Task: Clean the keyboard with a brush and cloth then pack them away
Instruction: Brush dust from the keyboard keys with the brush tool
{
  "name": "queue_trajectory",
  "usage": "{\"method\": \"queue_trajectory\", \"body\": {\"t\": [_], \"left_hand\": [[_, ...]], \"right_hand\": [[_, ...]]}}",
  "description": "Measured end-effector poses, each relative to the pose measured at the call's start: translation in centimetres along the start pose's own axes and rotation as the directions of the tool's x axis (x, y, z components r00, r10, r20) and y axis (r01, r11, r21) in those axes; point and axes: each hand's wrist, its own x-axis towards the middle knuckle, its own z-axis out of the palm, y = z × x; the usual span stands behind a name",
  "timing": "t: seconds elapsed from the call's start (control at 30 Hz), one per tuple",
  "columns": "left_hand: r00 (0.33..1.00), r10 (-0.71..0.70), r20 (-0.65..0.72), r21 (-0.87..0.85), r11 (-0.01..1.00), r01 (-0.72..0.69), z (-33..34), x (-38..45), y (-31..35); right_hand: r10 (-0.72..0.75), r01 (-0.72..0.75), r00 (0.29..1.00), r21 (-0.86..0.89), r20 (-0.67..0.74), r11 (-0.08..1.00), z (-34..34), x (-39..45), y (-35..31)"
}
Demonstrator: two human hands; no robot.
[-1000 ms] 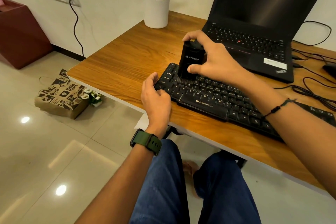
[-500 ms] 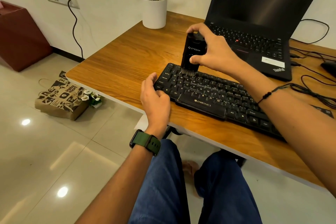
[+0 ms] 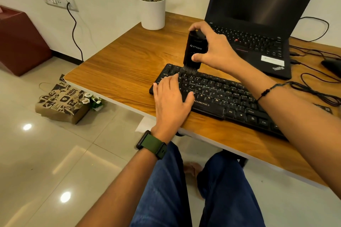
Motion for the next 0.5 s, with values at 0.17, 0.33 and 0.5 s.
{"method": "queue_trajectory", "body": {"t": [0.17, 0.33, 0.5], "left_hand": [[0.999, 0.028, -0.041, 0.040, 0.999, -0.026, 0.4, -0.5, -0.2], [0.996, 0.007, -0.085, -0.054, 0.998, -0.011, 0.4, -0.7, 0.0], [0.995, -0.020, -0.093, -0.138, 0.990, 0.007, 0.3, -0.8, -0.1]], "right_hand": [[-0.052, 0.043, 0.989, 0.070, 0.135, 0.997, -0.3, -2.7, -1.2], [-0.071, 0.062, 0.983, 0.057, 0.171, 0.996, -1.1, -3.2, -0.9], [0.023, -0.023, 1.000, -0.054, 0.006, 0.998, -2.1, -0.9, 1.5]]}}
